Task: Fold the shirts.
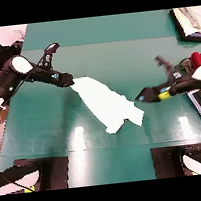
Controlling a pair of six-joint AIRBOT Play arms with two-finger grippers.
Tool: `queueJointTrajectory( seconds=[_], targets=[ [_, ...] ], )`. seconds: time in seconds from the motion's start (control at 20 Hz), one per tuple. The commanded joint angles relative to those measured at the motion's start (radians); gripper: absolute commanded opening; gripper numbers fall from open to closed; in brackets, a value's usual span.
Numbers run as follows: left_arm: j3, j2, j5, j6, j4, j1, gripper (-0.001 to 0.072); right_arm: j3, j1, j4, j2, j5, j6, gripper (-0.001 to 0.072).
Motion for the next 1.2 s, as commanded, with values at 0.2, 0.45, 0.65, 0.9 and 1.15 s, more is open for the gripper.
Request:
queueJointTrajectory(
  seconds=[0.2, 0.45, 0.65, 0.9, 1.15],
  targets=[
    [0.002, 0.018, -0.032, 0.005, 0.003, 0.001, 0.0030, -0.155, 0.178, 0.064, 0.000, -0.195, 0.080, 0.0434],
    [0.002, 0.018, -0.065, 0.005, 0.002, 0.001, 0.0030, -0.154, 0.178, 0.063, 0.000, -0.235, 0.117, 0.0430],
    [0.002, 0.018, -0.081, 0.005, 0.003, 0.001, 0.0030, -0.154, 0.187, 0.056, -0.001, -0.204, 0.122, 0.0430],
    [0.002, 0.019, -0.098, 0.005, 0.002, 0.001, 0.0030, -0.151, 0.306, 0.096, -0.123, -0.360, 0.102, 0.0025],
    [0.079, 0.148, -0.121, -0.002, 0.135, 0.001, 0.0029, -0.042, 0.234, 0.031, -0.018, -0.320, 0.090, 0.0020]
  ],
)
